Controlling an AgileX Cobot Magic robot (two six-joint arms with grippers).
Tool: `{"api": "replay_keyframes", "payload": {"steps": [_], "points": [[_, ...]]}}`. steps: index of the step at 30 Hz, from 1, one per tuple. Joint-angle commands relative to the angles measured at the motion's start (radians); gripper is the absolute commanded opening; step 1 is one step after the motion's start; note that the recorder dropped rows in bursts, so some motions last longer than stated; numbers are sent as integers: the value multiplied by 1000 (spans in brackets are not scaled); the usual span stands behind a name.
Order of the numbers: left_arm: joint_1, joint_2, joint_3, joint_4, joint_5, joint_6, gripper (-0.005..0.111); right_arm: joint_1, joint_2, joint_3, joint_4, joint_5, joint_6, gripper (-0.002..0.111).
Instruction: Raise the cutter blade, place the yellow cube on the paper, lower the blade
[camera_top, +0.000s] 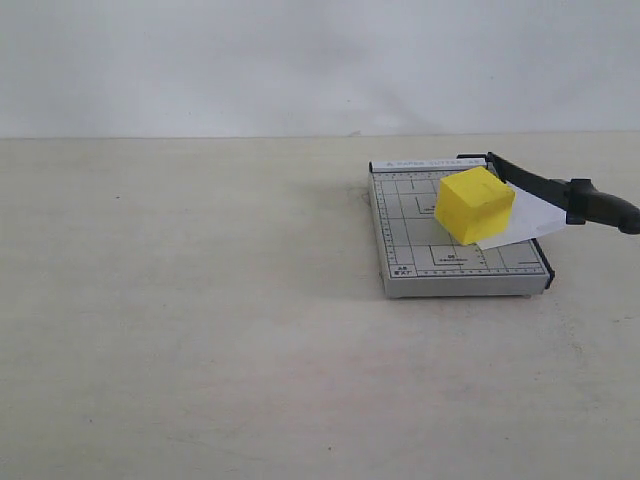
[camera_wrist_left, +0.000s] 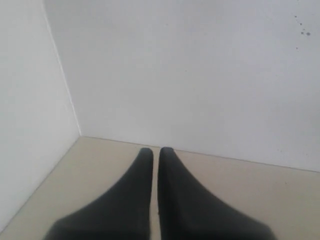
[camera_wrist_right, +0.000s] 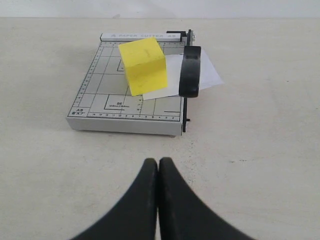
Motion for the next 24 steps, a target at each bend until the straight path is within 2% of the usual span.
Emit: {"api": "replay_keyframes", "payload": {"steps": [1,5,8,13,16,19,22,24], "points": [[28,-247,148,5,6,-10,4,-2,0,13,-7,-40,-9,0],[28,-458,241,14,6,-8,4,-2,0,13,-7,-49,-9,0],[28,-580,280,24,65,-8,4,-2,0,13,-7,-49,-9,0],[28,-676,365,38,256,3,4,-2,0,13,-7,-41,-9,0],[28,-683,453,-9,293,-31,4,-2,0,13,-7,-40,-9,0],[28,-680,572,-44,190,-146,4,-2,0,13,-7,-40,-9,0],[28,-682,680,4,0,-162,4,-2,0,13,-7,-40,-9,0],[28,-682,734,15,-69,-162,4,-2,0,13,-7,-40,-9,0]]}}
